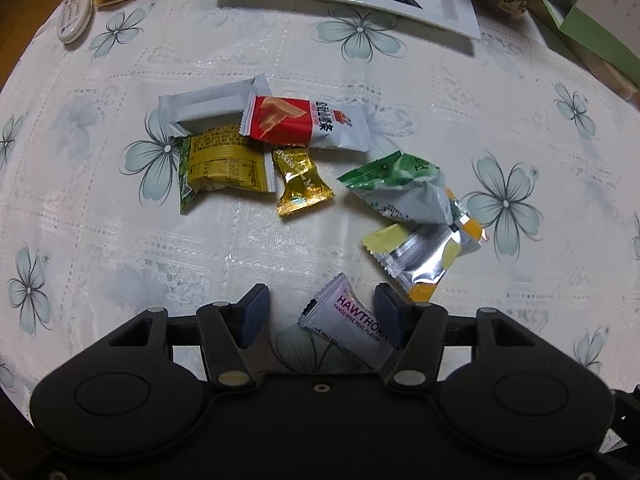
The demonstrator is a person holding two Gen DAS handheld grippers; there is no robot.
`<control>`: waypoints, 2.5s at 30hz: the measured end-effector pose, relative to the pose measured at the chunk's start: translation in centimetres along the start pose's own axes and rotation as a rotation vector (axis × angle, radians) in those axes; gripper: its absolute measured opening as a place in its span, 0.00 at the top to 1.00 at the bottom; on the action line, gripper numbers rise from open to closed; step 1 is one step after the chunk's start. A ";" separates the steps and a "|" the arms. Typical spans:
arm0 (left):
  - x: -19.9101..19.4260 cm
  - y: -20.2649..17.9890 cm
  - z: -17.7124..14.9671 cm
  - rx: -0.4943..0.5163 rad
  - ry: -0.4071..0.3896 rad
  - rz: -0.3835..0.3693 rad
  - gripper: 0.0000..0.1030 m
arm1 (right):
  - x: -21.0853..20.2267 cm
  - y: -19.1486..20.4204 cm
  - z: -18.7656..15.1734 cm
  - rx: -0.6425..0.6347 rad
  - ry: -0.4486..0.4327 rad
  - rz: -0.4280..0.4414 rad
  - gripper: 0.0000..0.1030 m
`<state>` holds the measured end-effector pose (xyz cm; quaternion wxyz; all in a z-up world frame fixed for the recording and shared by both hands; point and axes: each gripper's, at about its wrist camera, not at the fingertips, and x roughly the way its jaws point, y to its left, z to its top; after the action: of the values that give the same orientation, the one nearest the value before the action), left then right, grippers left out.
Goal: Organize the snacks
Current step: 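Grasp pink HAWTHORN STRIP packet with left tool while right tool grasps green candy, then carry both snacks over the gold tray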
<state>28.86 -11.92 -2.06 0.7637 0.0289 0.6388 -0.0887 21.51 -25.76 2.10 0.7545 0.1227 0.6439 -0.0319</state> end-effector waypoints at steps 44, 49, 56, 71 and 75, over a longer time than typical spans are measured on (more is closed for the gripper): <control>-0.5 -2.2 -4.7 0.429 -0.021 -0.051 0.71 | -0.2 -2.1 0.3 0.095 0.021 0.007 0.72; -1.8 -1.1 -4.6 0.330 -0.032 -0.056 0.72 | -0.6 -2.0 0.1 0.098 0.003 -0.004 0.72; -5.4 0.7 -7.2 0.263 -0.098 -0.039 0.72 | -2.5 -1.7 -2.0 0.124 -0.051 0.011 0.72; -9.1 1.8 -19.4 0.173 -0.120 0.009 0.71 | -7.1 -0.4 -16.3 0.175 -0.157 0.075 0.72; -9.3 1.6 -22.3 0.160 -0.114 0.007 0.71 | -6.8 0.0 -19.6 0.178 -0.139 0.067 0.72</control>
<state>5.94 -5.92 2.86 0.7945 0.0868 0.5849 -0.1384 1.49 -22.02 5.98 0.7840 0.2083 0.5803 -0.0721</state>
